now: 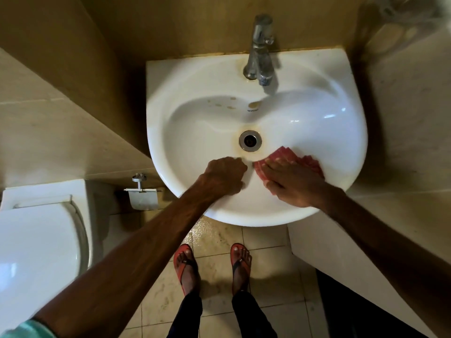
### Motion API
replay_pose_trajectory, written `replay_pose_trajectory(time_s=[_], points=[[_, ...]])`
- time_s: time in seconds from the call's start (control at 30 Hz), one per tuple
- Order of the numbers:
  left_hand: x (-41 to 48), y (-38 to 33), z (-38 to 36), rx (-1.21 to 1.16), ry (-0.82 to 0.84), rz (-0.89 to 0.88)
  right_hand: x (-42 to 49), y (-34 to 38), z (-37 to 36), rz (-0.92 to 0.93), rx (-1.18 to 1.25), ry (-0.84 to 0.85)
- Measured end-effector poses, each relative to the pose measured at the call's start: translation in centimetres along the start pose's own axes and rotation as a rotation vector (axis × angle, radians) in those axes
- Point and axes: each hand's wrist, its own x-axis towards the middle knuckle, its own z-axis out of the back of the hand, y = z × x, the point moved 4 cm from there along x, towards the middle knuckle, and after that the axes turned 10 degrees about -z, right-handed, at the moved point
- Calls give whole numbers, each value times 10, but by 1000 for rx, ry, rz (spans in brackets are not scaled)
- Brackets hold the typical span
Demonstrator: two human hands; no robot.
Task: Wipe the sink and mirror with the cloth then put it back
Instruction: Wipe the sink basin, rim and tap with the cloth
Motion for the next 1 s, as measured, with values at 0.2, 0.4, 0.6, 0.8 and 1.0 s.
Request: replay_pose_trajectory(time_s=[0.2, 0.4, 0.6, 0.8, 1.0], points=[[15, 6, 1, -69, 116, -8, -48, -2, 18, -5, 17, 94], [25, 9, -4, -75, 147, 16, 21, -2, 0, 26, -14, -42], [27, 12, -6, -87, 162, 29, -7, -6, 0, 25, 144, -82], [25, 6, -4, -82, 153, 17, -74, -6, -11, 15, 182, -403], [25, 6, -6, -78, 149, 12, -103, 10, -33, 167, 327, -683]])
